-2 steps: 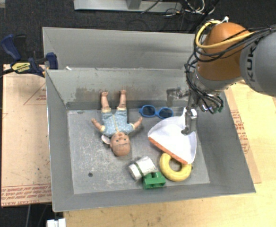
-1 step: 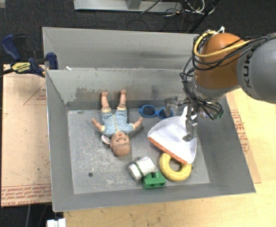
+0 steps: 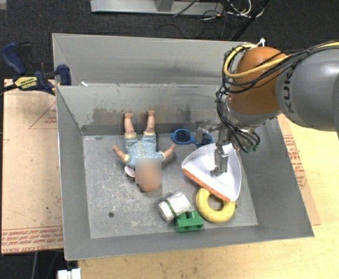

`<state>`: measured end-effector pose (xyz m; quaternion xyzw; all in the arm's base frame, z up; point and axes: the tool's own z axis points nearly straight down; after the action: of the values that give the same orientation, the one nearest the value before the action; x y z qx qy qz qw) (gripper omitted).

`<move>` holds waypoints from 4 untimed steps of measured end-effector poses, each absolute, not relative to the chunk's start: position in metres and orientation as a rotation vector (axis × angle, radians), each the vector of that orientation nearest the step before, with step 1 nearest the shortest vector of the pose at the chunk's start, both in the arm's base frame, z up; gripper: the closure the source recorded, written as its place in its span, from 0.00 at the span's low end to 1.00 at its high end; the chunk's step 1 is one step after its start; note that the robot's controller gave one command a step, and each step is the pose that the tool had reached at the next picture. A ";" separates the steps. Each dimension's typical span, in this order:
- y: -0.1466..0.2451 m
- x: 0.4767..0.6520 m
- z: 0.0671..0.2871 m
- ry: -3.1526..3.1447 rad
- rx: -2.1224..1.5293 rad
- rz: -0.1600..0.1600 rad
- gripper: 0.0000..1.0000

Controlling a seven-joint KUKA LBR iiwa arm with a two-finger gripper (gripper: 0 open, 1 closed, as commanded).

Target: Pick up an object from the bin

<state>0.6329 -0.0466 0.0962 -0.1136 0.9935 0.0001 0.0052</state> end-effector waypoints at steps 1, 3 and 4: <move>-0.031 0.633 0.085 3.126 -0.235 0.002 0.00; -0.027 0.632 0.079 3.094 -0.458 0.000 0.00; -0.028 0.631 0.073 3.027 -0.764 0.001 1.00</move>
Offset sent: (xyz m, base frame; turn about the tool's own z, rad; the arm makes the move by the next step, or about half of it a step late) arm -0.0027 0.0307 -0.0262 -0.0045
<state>0.6309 -0.0278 0.0733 -0.2446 0.9696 0.0003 0.0098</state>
